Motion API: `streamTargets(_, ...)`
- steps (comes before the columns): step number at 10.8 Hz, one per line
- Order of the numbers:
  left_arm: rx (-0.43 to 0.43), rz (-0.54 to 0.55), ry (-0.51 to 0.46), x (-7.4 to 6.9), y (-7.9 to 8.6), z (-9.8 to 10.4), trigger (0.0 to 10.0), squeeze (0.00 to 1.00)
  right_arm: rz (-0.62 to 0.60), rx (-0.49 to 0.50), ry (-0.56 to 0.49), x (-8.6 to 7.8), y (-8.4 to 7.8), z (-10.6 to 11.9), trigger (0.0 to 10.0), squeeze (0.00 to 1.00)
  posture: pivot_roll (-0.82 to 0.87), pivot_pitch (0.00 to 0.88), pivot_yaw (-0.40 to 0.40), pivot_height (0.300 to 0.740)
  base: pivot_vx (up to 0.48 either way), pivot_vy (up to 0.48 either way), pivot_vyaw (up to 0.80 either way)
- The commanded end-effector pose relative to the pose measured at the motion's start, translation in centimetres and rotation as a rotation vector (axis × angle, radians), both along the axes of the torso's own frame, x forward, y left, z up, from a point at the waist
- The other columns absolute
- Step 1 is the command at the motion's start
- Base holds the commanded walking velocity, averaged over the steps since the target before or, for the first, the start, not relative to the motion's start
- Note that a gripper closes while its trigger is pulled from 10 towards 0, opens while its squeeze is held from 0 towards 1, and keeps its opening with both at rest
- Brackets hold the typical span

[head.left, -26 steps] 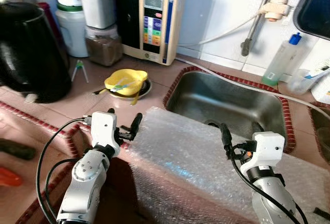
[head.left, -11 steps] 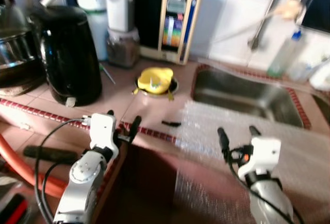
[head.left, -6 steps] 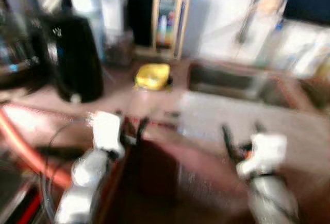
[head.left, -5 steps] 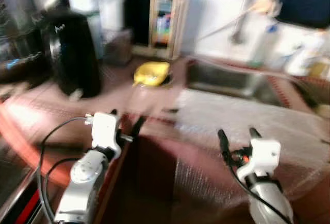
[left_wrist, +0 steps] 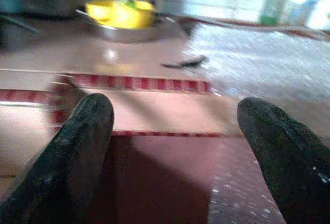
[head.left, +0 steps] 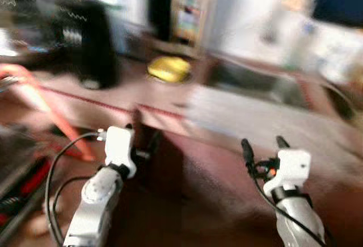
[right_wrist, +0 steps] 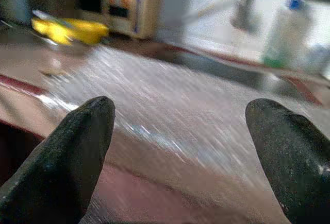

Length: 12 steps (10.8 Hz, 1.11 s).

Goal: Kitchen organization

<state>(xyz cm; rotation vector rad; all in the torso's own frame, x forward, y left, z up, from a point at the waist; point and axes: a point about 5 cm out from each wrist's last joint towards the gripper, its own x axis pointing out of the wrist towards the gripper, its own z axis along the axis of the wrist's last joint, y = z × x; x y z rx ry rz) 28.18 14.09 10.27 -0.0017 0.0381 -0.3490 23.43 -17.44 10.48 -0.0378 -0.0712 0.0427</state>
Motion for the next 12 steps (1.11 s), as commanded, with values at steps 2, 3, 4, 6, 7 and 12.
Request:
streamTargets(2, 0.013, 0.005, -0.025, 0.1, 0.2, 0.6, 10.0, 0.00, -0.007, -0.002, -0.011, 0.1, 0.0, 0.3, 10.0, 0.00, 0.09, 0.000, -0.060, 0.740, 0.000, 0.000, 0.00)
streamTargets(3, 0.015, 0.005, -0.027, 0.1, 0.2, 0.6, 10.0, 0.00, -0.007, -0.002, -0.011, 0.2, 0.0, 0.2, 10.0, 0.00, 0.09, 0.000, -0.058, 0.740, 0.000, 0.000, 0.00)
streamTargets(4, 0.018, 0.004, -0.030, 0.2, 0.3, 0.6, 10.0, 0.00, -0.008, -0.001, -0.012, 0.2, 0.0, 0.2, 10.0, 0.00, 0.09, 0.000, -0.058, 0.740, 0.000, 0.000, 0.00)
streamTargets(6, 0.012, 0.011, -0.030, 0.2, 0.3, 0.6, 10.0, 0.00, -0.010, -0.001, -0.014, 0.2, 0.1, 0.2, 10.0, 0.00, 0.09, 0.000, -0.056, 0.740, 0.000, 0.000, 0.00)
streamTargets(7, 0.021, 0.020, -0.034, 0.2, 0.4, 0.7, 10.0, 0.00, -0.010, -0.003, -0.017, 0.3, 0.1, 0.3, 10.0, 0.00, 0.09, 0.000, -0.056, 0.740, 0.000, 0.000, 0.00)
streamTargets(12, -0.062, -0.051, -0.081, -0.2, 0.0, 3.0, 10.0, 0.00, -0.006, -0.010, -0.063, 0.6, -0.2, 1.8, 10.0, 0.00, 0.10, 0.000, -0.068, 0.740, 0.000, 0.000, -0.26)
